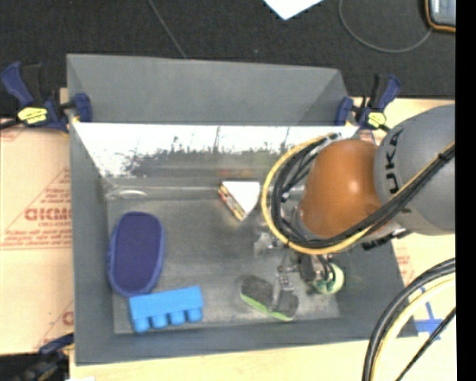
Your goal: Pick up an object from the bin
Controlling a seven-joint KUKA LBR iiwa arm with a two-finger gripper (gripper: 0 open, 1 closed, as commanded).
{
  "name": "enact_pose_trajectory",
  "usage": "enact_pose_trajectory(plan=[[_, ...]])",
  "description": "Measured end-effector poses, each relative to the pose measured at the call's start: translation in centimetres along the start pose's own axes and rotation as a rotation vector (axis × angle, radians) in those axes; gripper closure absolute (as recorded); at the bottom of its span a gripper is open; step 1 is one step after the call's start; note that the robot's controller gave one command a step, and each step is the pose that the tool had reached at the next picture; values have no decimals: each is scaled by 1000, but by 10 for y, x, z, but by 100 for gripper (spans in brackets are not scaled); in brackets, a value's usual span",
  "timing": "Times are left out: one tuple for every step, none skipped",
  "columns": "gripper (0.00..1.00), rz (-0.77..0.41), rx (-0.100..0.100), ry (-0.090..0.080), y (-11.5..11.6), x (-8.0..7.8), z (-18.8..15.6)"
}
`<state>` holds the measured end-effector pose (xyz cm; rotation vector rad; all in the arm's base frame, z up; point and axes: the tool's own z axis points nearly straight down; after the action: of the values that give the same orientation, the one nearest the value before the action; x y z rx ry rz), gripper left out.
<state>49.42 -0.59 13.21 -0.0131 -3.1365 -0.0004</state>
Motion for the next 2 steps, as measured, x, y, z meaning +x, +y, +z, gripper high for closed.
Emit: enact_pose_trajectory(plan=[[0, 0, 0, -8, 0, -2, -3], [0, 274, -1, -13, -27, 18, 62]])
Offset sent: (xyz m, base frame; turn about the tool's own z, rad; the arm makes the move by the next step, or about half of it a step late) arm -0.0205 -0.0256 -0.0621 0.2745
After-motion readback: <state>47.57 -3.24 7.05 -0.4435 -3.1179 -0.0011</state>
